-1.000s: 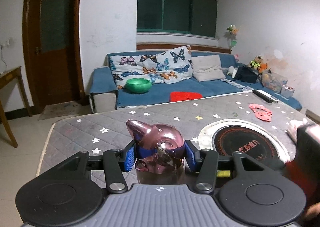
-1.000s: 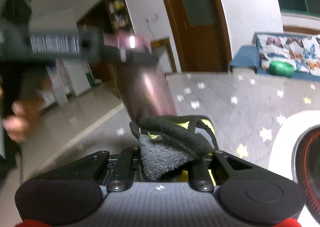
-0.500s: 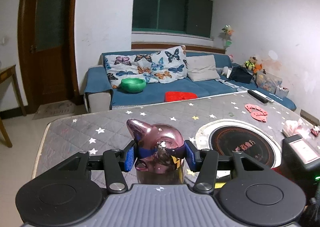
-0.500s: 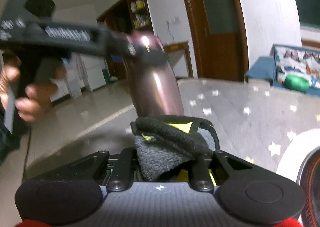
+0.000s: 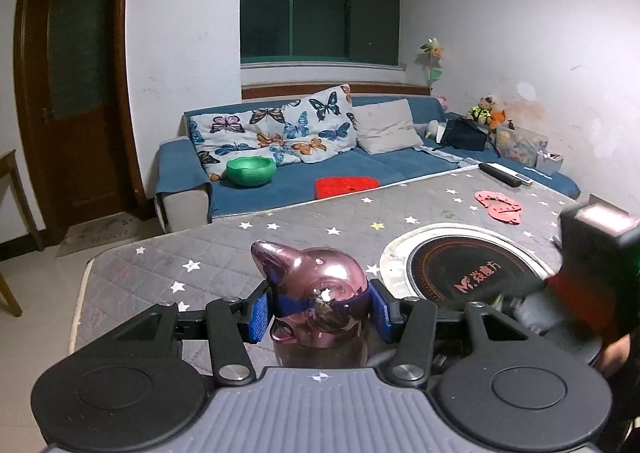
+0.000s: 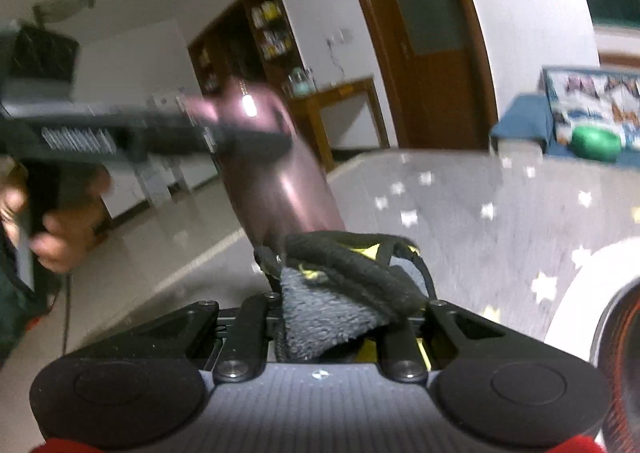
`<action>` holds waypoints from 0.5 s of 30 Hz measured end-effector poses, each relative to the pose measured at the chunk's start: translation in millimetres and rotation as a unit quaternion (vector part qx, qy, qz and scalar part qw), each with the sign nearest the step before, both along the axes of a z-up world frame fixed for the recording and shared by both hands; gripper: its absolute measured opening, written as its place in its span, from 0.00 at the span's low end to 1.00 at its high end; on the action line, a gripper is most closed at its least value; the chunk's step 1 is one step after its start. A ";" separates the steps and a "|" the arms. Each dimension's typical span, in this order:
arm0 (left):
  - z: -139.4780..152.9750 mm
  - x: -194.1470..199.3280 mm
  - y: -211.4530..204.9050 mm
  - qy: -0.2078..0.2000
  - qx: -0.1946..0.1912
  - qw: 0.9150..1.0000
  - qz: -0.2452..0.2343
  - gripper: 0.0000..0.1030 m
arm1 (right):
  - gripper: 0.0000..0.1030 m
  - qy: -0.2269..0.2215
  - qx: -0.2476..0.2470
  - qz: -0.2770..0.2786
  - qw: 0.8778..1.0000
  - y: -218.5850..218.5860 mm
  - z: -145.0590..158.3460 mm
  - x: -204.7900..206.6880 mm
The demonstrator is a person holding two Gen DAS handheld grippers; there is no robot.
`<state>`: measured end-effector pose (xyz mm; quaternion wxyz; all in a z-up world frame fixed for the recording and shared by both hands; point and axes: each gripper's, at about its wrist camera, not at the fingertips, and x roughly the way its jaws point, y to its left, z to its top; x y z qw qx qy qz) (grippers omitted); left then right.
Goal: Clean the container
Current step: 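Rub the sponge along the thermos with the right gripper while the left gripper holds it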
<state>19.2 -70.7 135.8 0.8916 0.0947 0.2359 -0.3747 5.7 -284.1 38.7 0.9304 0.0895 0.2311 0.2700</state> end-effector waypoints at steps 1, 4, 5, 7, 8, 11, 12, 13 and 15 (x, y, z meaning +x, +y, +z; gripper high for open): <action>-0.1 1.4 0.5 0.001 -0.001 1.000 -0.002 0.52 | 0.16 -0.013 0.001 0.002 1.000 -1.7 6.7 -1.6; -0.7 4.4 1.1 0.003 -0.003 1.000 -0.008 0.52 | 0.16 -0.053 0.001 0.007 0.999 -4.3 27.0 -6.9; -0.6 2.9 0.8 0.001 -0.003 1.000 -0.010 0.52 | 0.16 -0.065 0.000 0.007 0.998 -4.0 32.5 -12.8; -1.3 5.2 1.8 0.002 -0.006 1.000 -0.007 0.52 | 0.16 -0.080 -0.007 0.008 0.997 -3.7 36.1 -10.9; -1.7 6.9 2.9 0.005 -0.009 1.000 -0.005 0.52 | 0.16 -0.084 -0.009 0.009 0.996 -2.8 35.1 -10.8; -2.4 10.9 5.4 0.010 -0.017 1.000 -0.003 0.52 | 0.16 -0.073 0.011 0.013 0.997 -3.2 31.4 -11.3; -2.5 11.2 5.4 0.011 -0.017 1.000 -0.003 0.52 | 0.16 -0.063 0.016 0.018 0.998 -3.7 27.7 -11.3; -2.7 10.9 4.4 0.009 -0.016 1.000 -0.003 0.52 | 0.16 -0.055 0.018 0.022 0.998 -3.8 23.9 -9.8; -3.1 10.3 2.3 0.006 -0.013 1.000 -0.004 0.52 | 0.16 -0.047 0.013 0.030 0.998 -1.1 16.9 -15.4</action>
